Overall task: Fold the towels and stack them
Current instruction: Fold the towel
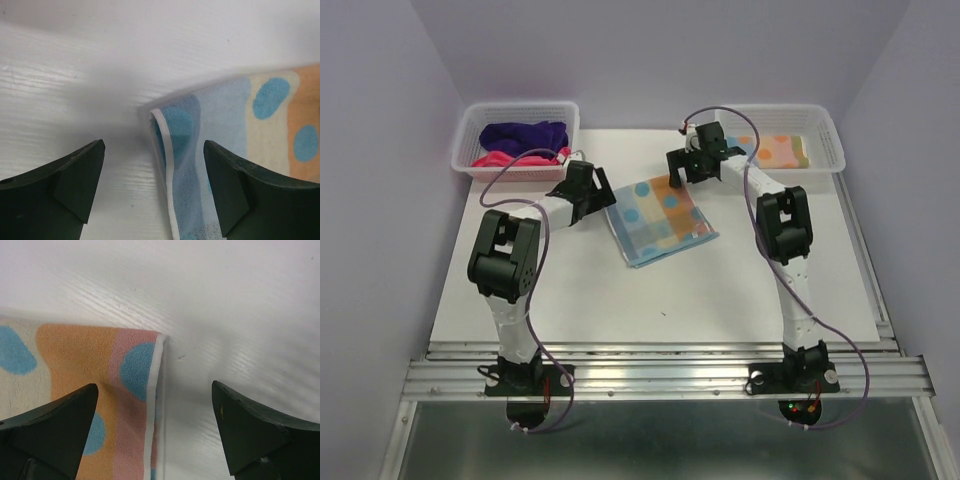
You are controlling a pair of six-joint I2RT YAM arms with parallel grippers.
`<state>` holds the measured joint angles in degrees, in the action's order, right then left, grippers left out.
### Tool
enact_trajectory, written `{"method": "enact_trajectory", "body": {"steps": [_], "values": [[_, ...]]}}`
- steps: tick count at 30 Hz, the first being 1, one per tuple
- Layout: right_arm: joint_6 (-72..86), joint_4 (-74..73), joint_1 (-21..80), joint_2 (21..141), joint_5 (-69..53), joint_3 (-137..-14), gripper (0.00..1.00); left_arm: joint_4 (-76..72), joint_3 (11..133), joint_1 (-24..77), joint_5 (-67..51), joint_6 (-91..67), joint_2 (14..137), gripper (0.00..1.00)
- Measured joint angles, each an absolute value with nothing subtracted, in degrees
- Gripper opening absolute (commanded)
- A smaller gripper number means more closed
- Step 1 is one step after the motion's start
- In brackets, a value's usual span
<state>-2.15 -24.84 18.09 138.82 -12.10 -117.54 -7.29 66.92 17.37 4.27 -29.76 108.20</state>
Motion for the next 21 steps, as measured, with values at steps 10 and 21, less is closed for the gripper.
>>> {"method": "enact_trajectory", "body": {"steps": [10,21], "values": [[-2.37,-21.43,18.09,141.29,-11.4,-120.68,0.79,-7.53,69.54,15.38,3.22,-28.77,112.6,0.69],[-3.42,-19.31,18.09,144.07,-11.09,-122.41,0.66,-7.75,72.64,15.4,3.01,-28.14,115.44,0.45]]}}
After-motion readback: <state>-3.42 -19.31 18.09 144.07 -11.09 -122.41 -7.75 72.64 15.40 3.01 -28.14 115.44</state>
